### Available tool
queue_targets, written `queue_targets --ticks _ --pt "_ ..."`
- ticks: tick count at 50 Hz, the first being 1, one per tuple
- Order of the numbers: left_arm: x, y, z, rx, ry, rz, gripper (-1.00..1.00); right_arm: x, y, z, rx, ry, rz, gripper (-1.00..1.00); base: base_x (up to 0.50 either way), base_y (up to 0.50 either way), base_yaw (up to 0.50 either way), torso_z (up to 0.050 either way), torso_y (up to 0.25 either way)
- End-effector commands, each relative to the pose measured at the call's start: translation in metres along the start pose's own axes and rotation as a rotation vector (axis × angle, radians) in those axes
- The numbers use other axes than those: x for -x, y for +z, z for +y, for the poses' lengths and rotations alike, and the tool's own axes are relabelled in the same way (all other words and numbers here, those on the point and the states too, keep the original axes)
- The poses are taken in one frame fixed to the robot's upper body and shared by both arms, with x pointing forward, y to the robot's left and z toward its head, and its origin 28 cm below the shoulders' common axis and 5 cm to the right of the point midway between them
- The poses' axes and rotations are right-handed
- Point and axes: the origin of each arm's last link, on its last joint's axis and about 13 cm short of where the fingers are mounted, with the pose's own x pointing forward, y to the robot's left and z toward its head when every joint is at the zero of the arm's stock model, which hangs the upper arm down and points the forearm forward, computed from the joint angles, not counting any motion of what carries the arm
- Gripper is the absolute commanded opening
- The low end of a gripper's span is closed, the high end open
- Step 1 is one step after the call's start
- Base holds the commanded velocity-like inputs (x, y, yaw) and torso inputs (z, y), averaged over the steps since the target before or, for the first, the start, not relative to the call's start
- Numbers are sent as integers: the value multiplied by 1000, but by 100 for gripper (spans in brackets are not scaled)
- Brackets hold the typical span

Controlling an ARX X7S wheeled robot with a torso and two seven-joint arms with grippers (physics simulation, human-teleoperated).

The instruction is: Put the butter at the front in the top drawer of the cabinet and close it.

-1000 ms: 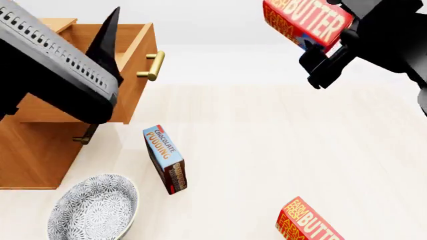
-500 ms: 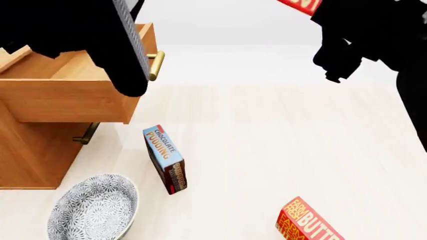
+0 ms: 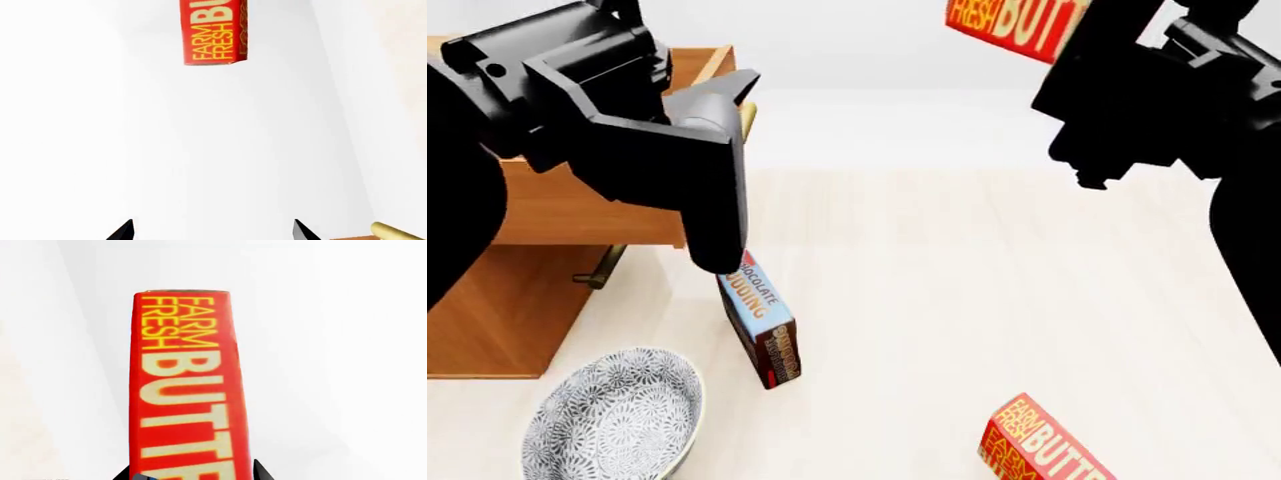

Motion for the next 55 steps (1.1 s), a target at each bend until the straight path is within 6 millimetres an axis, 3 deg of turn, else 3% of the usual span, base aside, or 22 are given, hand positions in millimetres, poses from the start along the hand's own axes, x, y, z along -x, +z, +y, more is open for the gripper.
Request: queue_targets --ticks 1,19,35,55 --pt "-7 1 -17 -18 -16 -25 100 11 1 -6 13 -105 -23 -100 0 0 0 0 0" --pt "-14 5 -37 18 -37 -60 100 26 1 6 64 -109 -19 -100 0 0 0 1 2" --pt "-24 11 -47 57 -63 -104 100 28 0 21 119 -110 -33 -100 0 0 0 1 1" --pt "-30 16 -50 70 -89 -137 100 29 6 24 243 -166 -81 -100 0 0 0 1 1"
